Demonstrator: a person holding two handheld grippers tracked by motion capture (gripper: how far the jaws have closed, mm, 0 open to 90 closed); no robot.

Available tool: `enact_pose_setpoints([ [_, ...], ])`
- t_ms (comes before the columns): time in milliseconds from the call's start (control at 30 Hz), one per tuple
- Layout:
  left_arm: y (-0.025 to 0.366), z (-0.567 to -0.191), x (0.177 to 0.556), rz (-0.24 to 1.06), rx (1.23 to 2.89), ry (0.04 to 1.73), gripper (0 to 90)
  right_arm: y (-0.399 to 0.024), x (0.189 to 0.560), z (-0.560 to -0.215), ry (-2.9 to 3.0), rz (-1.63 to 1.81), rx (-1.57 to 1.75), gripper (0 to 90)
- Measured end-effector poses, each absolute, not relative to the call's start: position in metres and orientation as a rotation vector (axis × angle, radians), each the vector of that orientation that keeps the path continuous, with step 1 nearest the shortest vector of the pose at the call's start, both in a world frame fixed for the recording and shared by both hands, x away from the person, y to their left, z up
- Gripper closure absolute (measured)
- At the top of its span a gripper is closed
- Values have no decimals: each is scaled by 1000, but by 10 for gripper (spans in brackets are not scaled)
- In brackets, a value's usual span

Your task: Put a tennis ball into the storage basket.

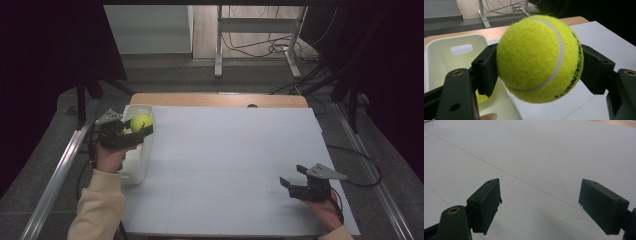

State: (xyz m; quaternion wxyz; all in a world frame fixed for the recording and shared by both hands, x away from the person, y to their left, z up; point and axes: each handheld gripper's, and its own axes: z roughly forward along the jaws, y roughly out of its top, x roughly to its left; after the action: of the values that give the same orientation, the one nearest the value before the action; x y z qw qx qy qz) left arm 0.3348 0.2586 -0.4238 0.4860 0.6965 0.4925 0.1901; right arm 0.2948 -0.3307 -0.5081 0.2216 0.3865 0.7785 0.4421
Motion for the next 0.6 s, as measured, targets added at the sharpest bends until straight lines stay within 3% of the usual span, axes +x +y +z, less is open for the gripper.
enact_pose_setpoints([
  [600, 291, -434, 338, 469, 1639, 1323, 256, -331, 295, -508, 2154, 1220, 1068, 183],
])
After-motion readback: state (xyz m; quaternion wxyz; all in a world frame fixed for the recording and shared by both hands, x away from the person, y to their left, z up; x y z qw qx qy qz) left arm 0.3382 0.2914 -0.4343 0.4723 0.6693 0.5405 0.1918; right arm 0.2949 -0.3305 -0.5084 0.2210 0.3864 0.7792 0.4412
